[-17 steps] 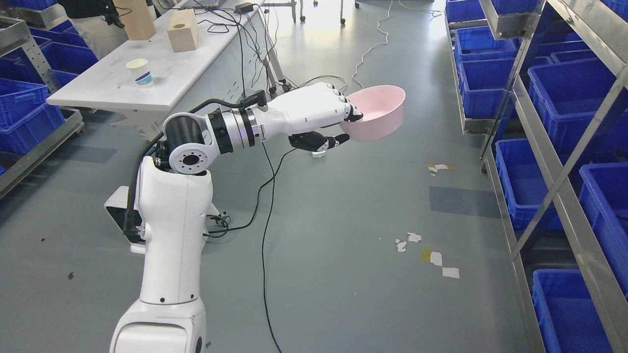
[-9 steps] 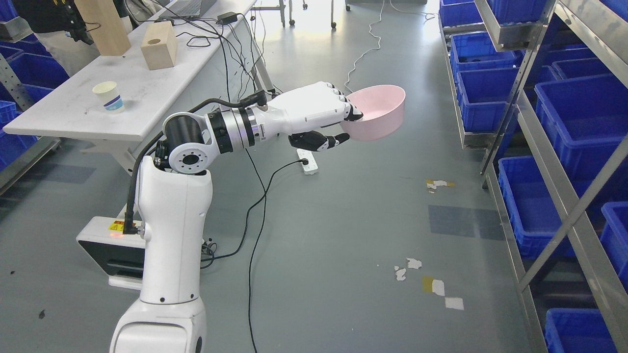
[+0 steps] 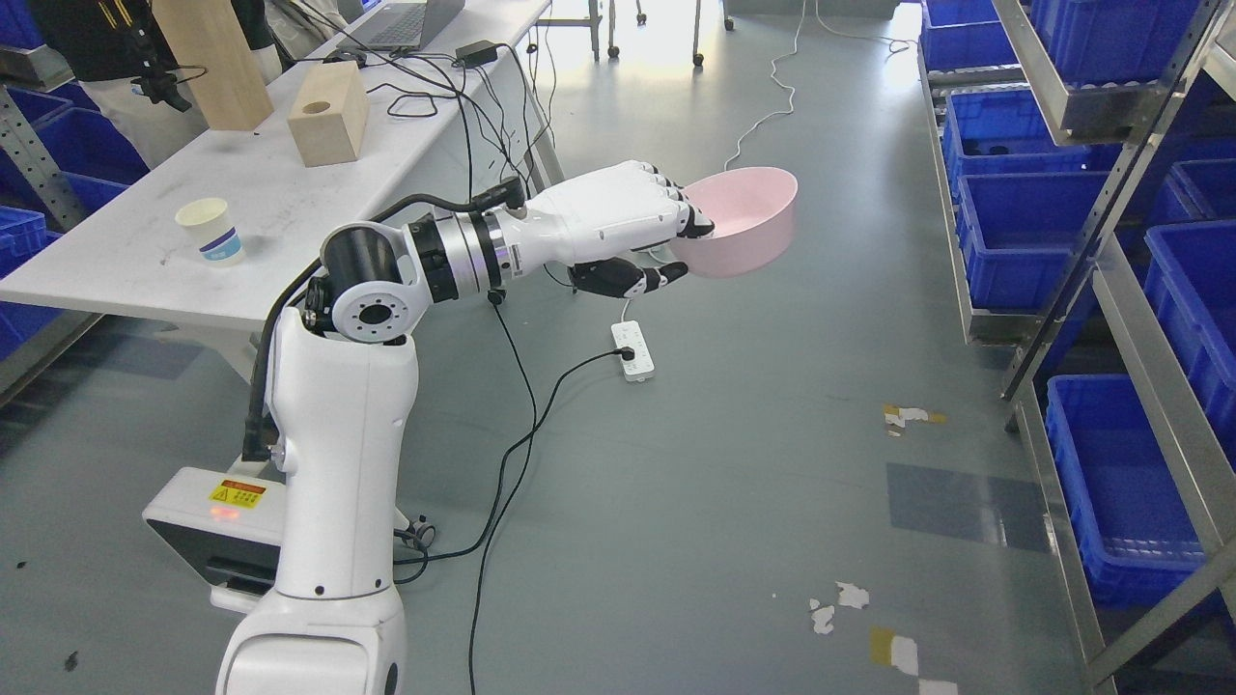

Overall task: Stack pink IKEA bowl on shelf middle layer
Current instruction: 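Hold the pink bowl raised in the left hand while turning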

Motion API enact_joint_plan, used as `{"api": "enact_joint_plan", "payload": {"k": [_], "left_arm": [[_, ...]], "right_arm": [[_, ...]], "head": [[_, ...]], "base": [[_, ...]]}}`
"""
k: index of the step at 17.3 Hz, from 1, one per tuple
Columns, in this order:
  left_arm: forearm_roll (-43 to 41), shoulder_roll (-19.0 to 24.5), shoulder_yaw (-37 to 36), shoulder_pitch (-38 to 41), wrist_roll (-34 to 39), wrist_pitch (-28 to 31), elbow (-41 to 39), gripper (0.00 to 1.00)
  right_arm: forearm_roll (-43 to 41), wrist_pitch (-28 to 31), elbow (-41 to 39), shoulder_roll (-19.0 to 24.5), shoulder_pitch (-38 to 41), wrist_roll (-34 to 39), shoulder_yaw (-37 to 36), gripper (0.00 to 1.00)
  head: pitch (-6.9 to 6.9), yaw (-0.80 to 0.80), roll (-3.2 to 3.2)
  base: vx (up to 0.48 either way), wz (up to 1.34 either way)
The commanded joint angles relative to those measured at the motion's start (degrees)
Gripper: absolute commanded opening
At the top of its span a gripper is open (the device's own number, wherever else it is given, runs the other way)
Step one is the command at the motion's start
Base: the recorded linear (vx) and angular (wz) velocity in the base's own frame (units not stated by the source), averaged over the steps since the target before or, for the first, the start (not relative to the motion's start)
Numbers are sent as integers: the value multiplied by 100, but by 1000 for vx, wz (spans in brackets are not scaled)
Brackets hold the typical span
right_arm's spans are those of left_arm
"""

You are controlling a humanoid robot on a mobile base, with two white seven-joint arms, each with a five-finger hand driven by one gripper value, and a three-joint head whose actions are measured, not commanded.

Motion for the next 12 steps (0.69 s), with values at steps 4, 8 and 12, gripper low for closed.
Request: {"api": "enact_joint_plan", "payload": {"k": [4,8,12], "left_arm": [[-9,100,-52,17,56,-4,3,1],[-17,100,-122,18,65,-4,20,1],[-17,100,-131,18,74,-4,29,1]], "right_arm": [[0,-3,-100,-100,18,-3,0,100],[0,-3,-100,-100,18,-3,0,100],[0,-3,-100,-100,18,-3,0,100]], "head": [[0,0,0],[0,0,0],[0,0,0]], "base": [[245,1],[238,-264],[207,-665]]}}
